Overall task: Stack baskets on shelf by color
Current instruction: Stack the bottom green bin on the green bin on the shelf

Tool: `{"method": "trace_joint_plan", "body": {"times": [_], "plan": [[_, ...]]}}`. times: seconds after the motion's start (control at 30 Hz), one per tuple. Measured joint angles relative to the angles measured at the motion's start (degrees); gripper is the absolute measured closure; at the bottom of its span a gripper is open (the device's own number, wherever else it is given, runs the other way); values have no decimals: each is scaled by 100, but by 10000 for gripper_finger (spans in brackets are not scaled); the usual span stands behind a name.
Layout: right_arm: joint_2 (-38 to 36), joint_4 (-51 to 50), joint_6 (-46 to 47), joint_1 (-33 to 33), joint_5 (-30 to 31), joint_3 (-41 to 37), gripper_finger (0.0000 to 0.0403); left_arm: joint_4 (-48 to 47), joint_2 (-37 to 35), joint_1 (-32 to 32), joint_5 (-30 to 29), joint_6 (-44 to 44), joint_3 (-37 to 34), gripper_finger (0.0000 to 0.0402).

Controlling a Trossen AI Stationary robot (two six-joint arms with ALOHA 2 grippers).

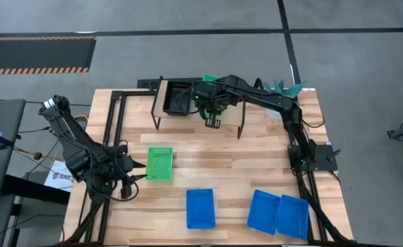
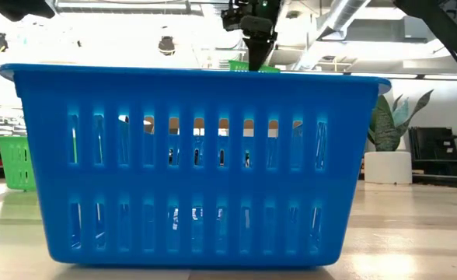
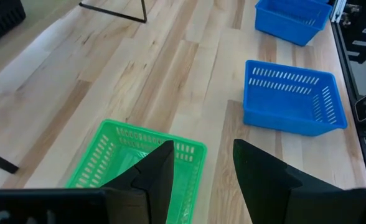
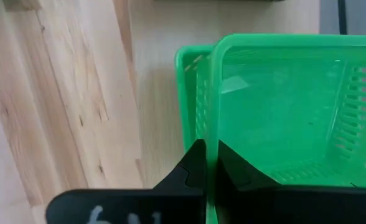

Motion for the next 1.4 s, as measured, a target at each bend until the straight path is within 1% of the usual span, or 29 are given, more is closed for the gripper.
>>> {"method": "trace_joint_plan", "body": {"times": [0.1,0.2,0.53,0.67,0.77,0.83,0.9,0.93,1.07,1.4], "plan": [[0,-52,-173,0,-1,0,379,2,0,0,40,0,2,248],[0,-55,-294,2,0,0,369,2,0,-2,44,1,2,248],[-2,-57,-398,2,1,0,302,0,0,-2,44,2,2,248],[-145,-52,-256,2,4,0,274,-2,0,-2,44,2,0,248],[-335,-114,148,1,15,0,260,-2,0,-2,41,2,2,248],[-442,-343,453,-13,114,0,256,-2,0,-2,40,2,2,248],[-538,-360,711,-29,427,-54,257,-2,0,0,20,2,2,248],[-603,-348,744,-56,472,-131,258,-2,0,0,-5,2,1,248],[-681,-368,767,-224,495,-312,269,-4,0,0,-8,2,0,248],[-733,-371,837,-853,433,-1206,279,-10,-2,0,-6,56,2,248]]}}
